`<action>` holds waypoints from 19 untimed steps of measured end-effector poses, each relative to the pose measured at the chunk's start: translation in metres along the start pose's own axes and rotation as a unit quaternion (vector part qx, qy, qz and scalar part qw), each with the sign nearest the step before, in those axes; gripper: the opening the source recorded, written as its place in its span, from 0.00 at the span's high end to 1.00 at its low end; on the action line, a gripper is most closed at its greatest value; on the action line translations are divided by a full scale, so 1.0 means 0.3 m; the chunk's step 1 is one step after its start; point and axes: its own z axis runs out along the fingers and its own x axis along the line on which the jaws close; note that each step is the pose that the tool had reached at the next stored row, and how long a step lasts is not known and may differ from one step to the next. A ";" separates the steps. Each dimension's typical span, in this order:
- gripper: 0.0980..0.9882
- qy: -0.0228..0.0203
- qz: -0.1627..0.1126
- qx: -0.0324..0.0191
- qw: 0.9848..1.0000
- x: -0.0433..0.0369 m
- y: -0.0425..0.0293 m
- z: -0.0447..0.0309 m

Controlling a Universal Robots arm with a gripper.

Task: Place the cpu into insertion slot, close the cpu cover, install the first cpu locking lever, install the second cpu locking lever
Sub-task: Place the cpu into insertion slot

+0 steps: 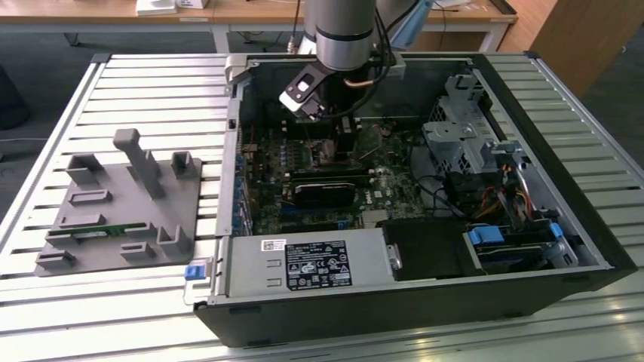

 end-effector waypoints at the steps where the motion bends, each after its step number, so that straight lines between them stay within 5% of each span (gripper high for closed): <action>1: 0.51 0.000 0.000 0.000 1.000 0.003 0.000 0.000; 19: 0.51 0.000 -0.002 0.000 1.000 0.023 -0.013 0.037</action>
